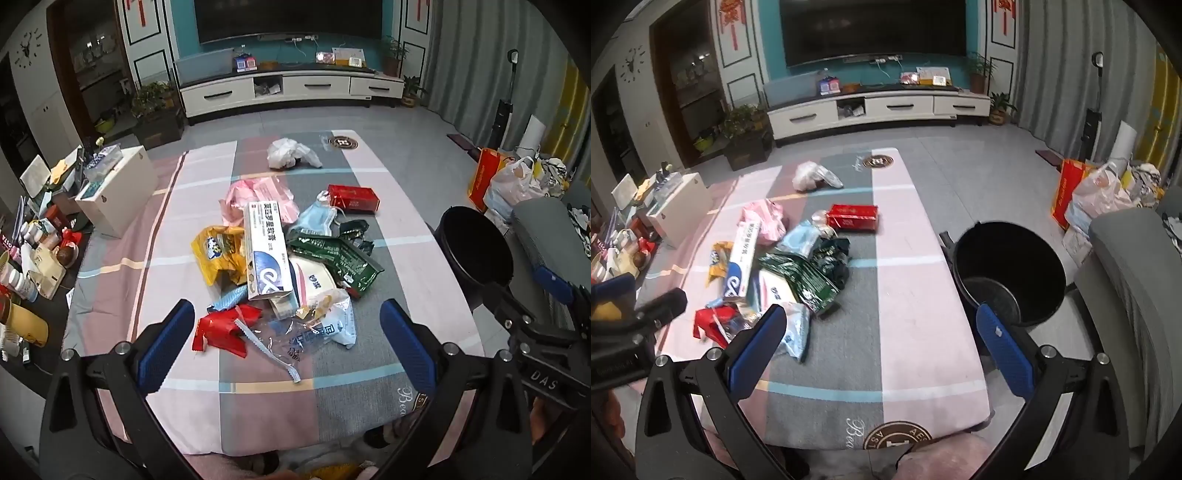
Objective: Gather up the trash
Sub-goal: 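Grasp the red wrapper with the left tool while the right tool grasps the clear plastic bag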
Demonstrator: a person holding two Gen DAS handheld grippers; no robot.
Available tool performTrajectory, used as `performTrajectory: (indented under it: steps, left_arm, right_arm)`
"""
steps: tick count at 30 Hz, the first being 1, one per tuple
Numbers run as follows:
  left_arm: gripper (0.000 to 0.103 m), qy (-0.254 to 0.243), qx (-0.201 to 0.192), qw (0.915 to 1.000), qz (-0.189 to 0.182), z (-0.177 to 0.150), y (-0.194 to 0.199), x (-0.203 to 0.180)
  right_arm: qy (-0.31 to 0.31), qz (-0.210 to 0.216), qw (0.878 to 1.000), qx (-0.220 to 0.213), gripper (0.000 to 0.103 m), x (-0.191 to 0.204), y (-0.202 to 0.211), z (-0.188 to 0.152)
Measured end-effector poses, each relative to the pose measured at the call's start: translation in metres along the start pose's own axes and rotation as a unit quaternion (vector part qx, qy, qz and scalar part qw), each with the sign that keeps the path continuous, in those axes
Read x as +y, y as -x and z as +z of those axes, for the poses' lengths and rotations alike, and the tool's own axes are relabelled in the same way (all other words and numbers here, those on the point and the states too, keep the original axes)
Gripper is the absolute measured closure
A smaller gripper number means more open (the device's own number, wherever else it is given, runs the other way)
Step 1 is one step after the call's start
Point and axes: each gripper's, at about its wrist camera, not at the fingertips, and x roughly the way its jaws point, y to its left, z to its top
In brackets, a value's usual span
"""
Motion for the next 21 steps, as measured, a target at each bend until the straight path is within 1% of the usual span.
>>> performTrajectory:
  steps: [5,7,9,11,12,14,16,17,19,20,21]
  left_arm:
    - [0.003,0.006,-0.003,1.0,-0.007,-0.001,-0.009,0.004]
    - [0.003,0.022,-0.005,0.9995,-0.02,-0.001,-0.013,0.01]
    - [0.003,0.049,-0.013,0.9973,-0.053,-0.002,-0.019,0.025]
    - [0.003,0.074,-0.016,0.9929,-0.092,-0.004,-0.028,0.038]
    - [0.003,0.093,-0.009,0.989,-0.114,-0.006,-0.039,0.048]
    - [0.003,0.12,0.007,0.9835,-0.135,-0.012,-0.063,0.064]
    - [0.003,0.126,0.015,0.9805,-0.15,-0.018,-0.08,0.074]
    - [0.003,0.13,0.01,0.9794,-0.154,-0.022,-0.084,0.08]
    - [0.003,0.131,-0.004,0.9804,-0.147,-0.031,-0.093,0.091]
    - [0.003,0.126,-0.003,0.982,-0.141,-0.033,-0.097,0.095]
    - [0.003,0.122,0.0,0.9828,-0.138,-0.034,-0.099,0.099]
  right_arm:
    - [0.003,0.001,1.0,-0.003,0.002,-0.003,-0.008,-0.007]
    - [0.007,0.016,1.0,-0.005,0.002,-0.005,-0.015,-0.01]
    - [0.018,0.045,0.999,-0.01,0.002,-0.004,-0.025,-0.014]
    - [0.035,0.085,0.996,-0.011,0.002,-0.004,-0.037,-0.015]
    - [0.044,0.098,0.994,-0.012,0.002,-0.001,-0.048,-0.014]
    - [0.055,0.123,0.991,-0.014,0.002,0.002,-0.065,-0.012]
    - [0.059,0.144,0.988,-0.016,0.002,0.007,-0.078,-0.01]
    - [0.058,0.159,0.985,-0.017,0.002,0.009,-0.082,-0.011]
    - [0.067,0.198,0.978,-0.006,0.002,0.015,-0.094,-0.014]
    - [0.073,0.223,0.972,0.006,0.002,0.02,-0.094,-0.019]
    - [0.093,0.226,0.97,0.007,0.002,0.023,-0.098,-0.019]
